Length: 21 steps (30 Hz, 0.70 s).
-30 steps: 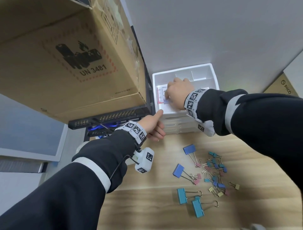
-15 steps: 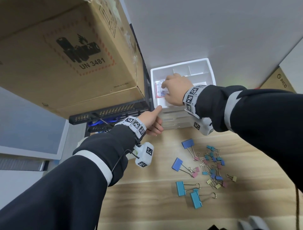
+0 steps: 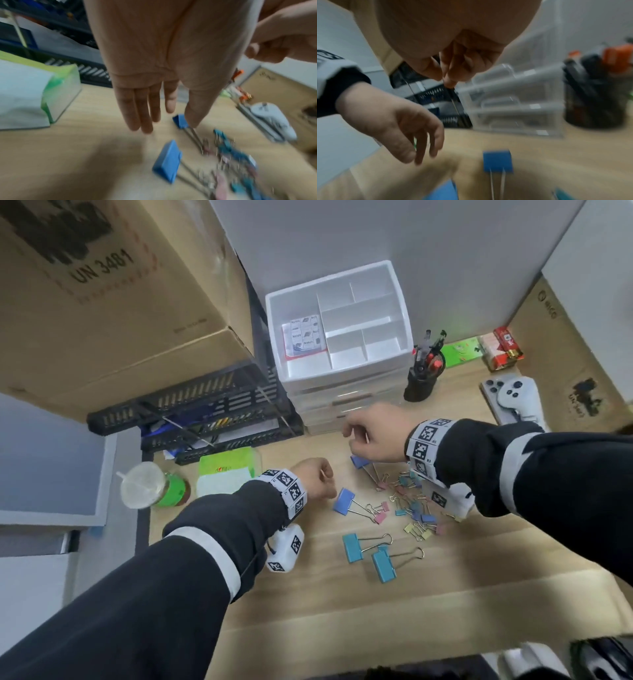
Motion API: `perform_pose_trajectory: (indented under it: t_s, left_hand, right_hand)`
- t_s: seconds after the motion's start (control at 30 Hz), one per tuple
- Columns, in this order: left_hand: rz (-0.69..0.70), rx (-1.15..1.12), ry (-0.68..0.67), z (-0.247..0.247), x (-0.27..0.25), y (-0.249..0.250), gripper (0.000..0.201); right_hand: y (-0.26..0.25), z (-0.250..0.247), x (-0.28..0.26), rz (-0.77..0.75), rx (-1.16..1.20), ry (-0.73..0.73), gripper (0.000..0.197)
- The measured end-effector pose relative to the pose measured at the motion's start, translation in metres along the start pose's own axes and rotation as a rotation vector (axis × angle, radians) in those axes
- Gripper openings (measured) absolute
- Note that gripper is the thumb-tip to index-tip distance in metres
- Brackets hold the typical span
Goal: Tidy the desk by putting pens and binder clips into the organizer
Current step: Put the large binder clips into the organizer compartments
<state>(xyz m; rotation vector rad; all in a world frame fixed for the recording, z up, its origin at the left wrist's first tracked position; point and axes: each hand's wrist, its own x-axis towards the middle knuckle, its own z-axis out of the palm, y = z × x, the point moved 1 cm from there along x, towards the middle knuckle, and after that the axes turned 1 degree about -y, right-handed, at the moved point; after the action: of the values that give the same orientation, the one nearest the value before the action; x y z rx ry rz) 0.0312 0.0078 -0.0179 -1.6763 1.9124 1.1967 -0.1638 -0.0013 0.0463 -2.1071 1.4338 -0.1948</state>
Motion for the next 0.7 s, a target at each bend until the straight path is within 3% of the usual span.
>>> perform_pose_trajectory:
  t_s: [0.13,0.33,0.57,0.7]
  left_hand:
    - [0.173,0.274,-0.005,0.04,0.014,-0.005,0.047]
    - [0.308,0.412,0.056,0.078,0.024,-0.012,0.06]
    - [0.3,0.44,0.048,0.077,0.028,-0.01,0.046]
    - [0.275,0.445,0.029,0.065,0.019,-0.014,0.051]
  right_hand:
    - [0.046,0.049,-0.023,0.187,-0.011,-0.106,0.02]
    - [0.085,0.1,-0.052,0.335,0.028,-0.222,0.012]
    - [0.084,0.114,-0.049,0.345,0.063,-0.191,0.009]
    - [0.083,0.111,-0.034,0.337,0.093,-0.167,0.003]
